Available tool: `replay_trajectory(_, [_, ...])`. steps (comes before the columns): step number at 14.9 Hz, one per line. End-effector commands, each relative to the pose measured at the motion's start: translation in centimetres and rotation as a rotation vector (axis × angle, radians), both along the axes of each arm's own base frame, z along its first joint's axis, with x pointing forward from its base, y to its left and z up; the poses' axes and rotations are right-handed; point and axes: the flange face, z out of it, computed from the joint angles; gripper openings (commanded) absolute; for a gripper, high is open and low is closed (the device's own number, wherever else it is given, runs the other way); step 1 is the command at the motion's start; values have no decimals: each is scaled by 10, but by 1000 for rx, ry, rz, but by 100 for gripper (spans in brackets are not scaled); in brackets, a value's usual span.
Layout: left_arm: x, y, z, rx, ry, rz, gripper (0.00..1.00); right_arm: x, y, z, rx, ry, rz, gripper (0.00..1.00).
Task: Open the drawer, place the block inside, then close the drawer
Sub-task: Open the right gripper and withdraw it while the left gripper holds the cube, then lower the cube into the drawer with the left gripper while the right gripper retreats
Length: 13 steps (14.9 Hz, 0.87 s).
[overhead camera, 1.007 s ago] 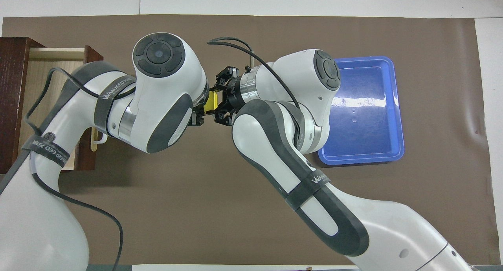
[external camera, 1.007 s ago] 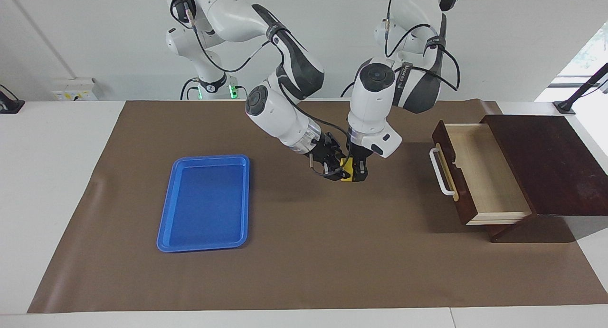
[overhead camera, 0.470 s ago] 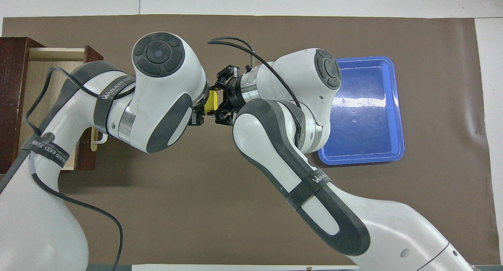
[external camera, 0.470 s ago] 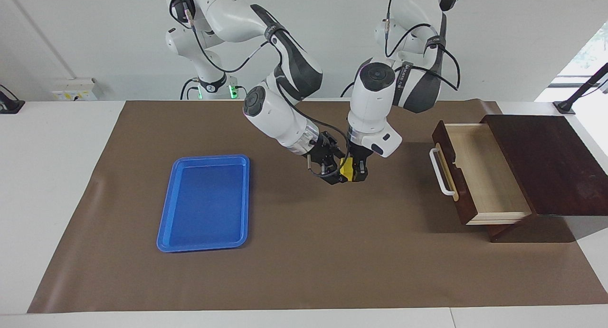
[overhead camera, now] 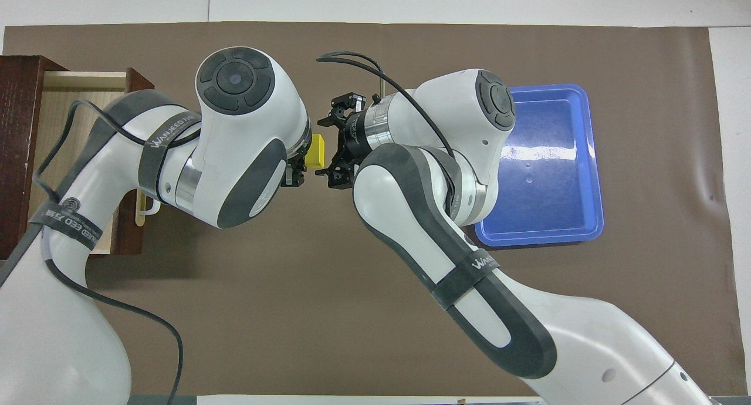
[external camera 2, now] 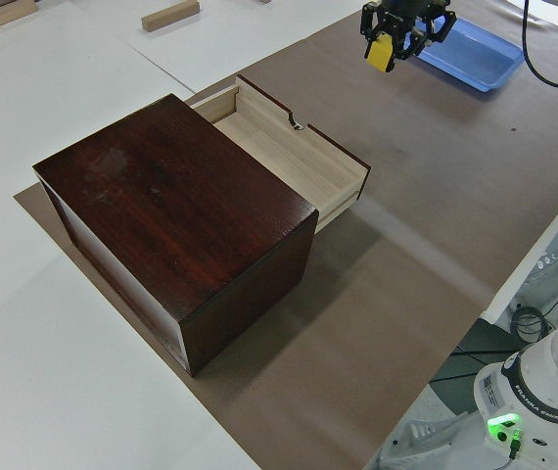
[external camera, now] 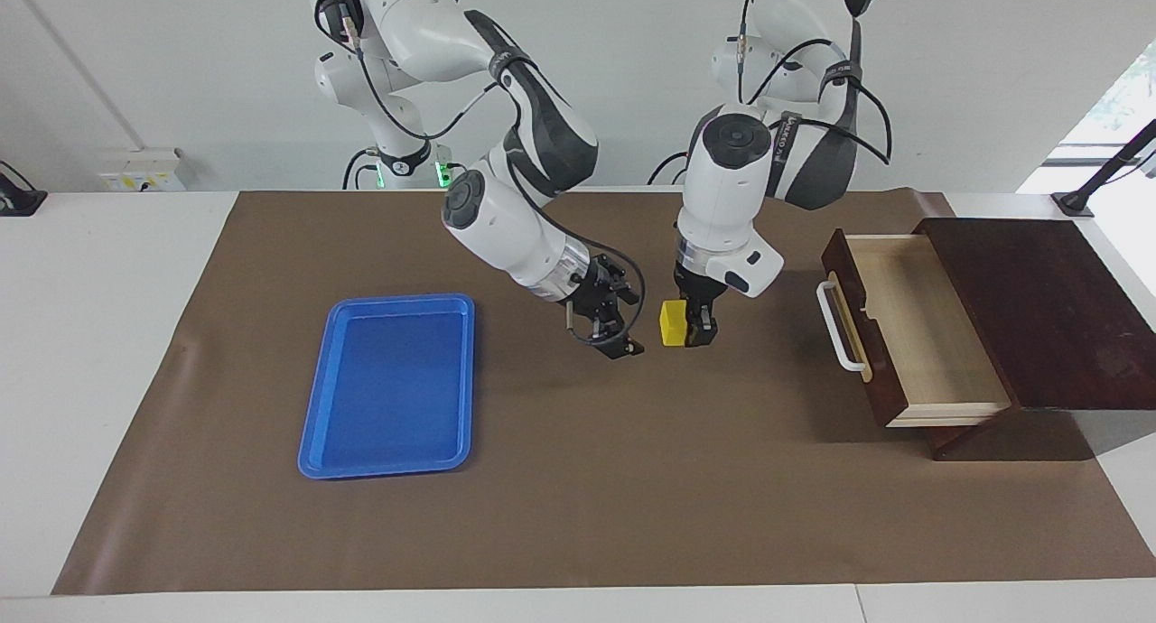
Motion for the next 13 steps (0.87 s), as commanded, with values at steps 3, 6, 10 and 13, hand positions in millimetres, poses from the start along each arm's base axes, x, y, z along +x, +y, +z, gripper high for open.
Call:
replay_trajectory(3, [8, 33, 13, 42, 30, -10, 0, 6, -91, 41, -44, -90, 141, 98])
replay_trajectory(6, [23, 92, 51, 29, 10, -22, 0, 2, -149, 59, -134, -148, 310, 100])
replay_trajectory(10, [47, 207, 67, 26, -10, 85, 0, -14, -224, 87, -278, -218, 601, 100])
replay_trajectory(13, [53, 274, 60, 30, -3, 61, 0, -31, -279, 108, -345, -269, 834, 100])
